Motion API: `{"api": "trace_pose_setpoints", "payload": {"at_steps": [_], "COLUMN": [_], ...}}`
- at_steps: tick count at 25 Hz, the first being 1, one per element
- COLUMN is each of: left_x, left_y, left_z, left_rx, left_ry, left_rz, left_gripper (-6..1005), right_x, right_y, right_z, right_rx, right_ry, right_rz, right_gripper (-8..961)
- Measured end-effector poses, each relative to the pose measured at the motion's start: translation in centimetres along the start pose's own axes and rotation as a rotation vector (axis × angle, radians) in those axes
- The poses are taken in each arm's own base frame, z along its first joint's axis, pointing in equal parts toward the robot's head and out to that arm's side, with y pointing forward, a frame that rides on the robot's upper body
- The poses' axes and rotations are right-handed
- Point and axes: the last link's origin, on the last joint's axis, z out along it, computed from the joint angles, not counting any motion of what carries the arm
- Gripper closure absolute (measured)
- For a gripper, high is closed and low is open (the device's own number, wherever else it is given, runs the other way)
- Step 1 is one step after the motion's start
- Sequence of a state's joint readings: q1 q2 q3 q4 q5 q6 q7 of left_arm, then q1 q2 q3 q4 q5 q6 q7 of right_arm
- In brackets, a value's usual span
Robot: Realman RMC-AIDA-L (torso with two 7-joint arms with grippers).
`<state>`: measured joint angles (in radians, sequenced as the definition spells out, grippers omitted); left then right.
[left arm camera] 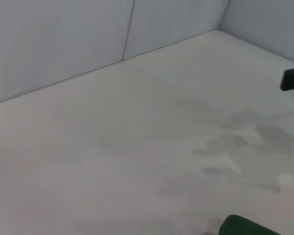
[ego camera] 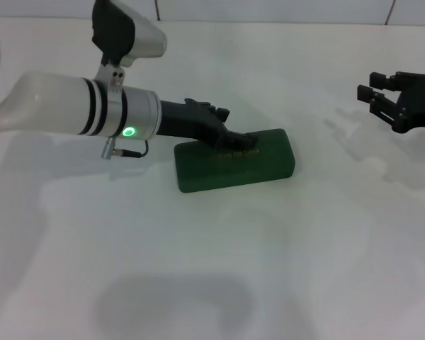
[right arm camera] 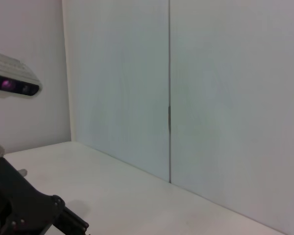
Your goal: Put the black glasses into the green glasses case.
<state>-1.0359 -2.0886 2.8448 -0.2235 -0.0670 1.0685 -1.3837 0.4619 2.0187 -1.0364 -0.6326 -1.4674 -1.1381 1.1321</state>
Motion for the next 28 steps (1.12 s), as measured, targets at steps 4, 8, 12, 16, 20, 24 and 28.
{"api": "trace_pose_setpoints", "payload": {"at_steps": [4,8,12,16,20,24,28], "left_x": [0.2,-0.1,-2.0,-4.6,-6.3,-7.2,-7.4], "left_y": [0.7,2.1,4.3,4.9,5.4,5.6,5.7], "left_z": [-0.5,-5.1,-10.5,-12.8,-13.2,-13.4,-13.5], "left_rx": [-0.050,-0.207,-0.382,-0.370,-0.354,-0.340,-0.334], "left_ry": [0.101,0.366,0.567,0.621,0.628,0.627,0.626], "left_rz": [0.038,0.189,0.298,0.320,0.331,0.318,0.315], "left_gripper": [111,111,111,111,111,111,111], "right_x": [-0.4,-1.6,-2.1,-2.1,-2.0,-2.1,-2.2], "right_y": [1.2,4.4,7.6,8.7,9.1,9.5,9.6], "right_z": [0.0,0.3,1.2,2.0,2.6,3.0,3.3], "right_rx": [-0.084,-0.309,-0.494,-0.552,-0.572,-0.580,-0.583], "right_ry": [-0.024,-0.082,-0.107,-0.100,-0.109,-0.133,-0.143], "right_rz": [-0.008,-0.043,-0.121,-0.143,-0.146,-0.158,-0.167], "right_gripper": [651,650,632,559,486,294,124]}}
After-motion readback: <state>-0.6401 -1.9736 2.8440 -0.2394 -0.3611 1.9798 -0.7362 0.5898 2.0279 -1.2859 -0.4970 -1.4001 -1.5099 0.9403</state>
